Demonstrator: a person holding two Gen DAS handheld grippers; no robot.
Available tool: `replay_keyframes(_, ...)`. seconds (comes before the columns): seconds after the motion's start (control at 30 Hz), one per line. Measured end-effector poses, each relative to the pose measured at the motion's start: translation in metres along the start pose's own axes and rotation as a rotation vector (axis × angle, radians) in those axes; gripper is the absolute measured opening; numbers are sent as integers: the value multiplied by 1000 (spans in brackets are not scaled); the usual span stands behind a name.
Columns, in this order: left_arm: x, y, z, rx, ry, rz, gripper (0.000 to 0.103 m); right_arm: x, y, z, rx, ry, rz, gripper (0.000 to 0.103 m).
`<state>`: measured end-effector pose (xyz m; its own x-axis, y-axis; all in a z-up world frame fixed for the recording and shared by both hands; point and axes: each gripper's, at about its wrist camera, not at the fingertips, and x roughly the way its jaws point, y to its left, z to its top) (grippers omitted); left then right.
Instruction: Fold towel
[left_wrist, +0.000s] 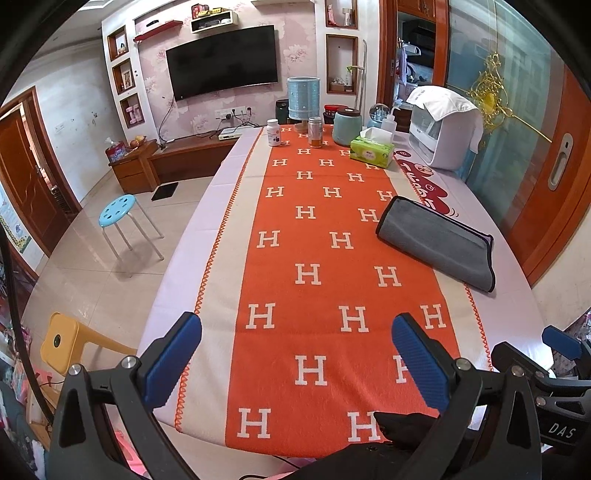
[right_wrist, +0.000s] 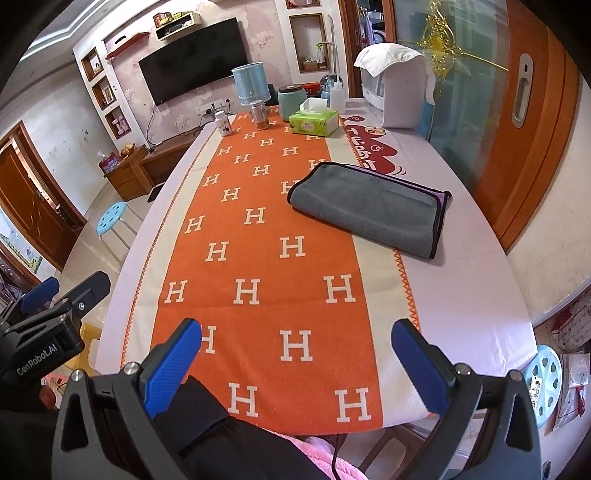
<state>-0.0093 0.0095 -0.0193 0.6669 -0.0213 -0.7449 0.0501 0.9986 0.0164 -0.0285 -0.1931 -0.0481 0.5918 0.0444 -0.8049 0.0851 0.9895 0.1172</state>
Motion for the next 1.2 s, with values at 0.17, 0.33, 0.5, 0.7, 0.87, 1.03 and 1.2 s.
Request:
replay_keyframes(0.17,1,-1,1,4,1,-3,102,1,1,-1,-2,10,-3,103)
replay_keyframes(0.33,3,-3,2,6,1,-7,102,1,2,-2,-2,17,-7,103)
replay_keyframes(0.5,5,-5,2,9,2,-10,102,1,2,-2,-2,17,-7,103)
replay_keyframes(0.7,7,-7,2,14,3,-16,102,2,2,-2,-3,20,-8,103)
replay_keyframes(0.87,8,-7,2,13,3,-16,102,3,1,-1,-2,21,-9,103)
replay_keyframes(1.03,7,-7,2,13,3,-15,102,4,-1,-3,-3,25,-10,103)
replay_keyframes(1.2,7,-7,3,13,4,-15,102,5,-1,-3,-2,26,-10,103)
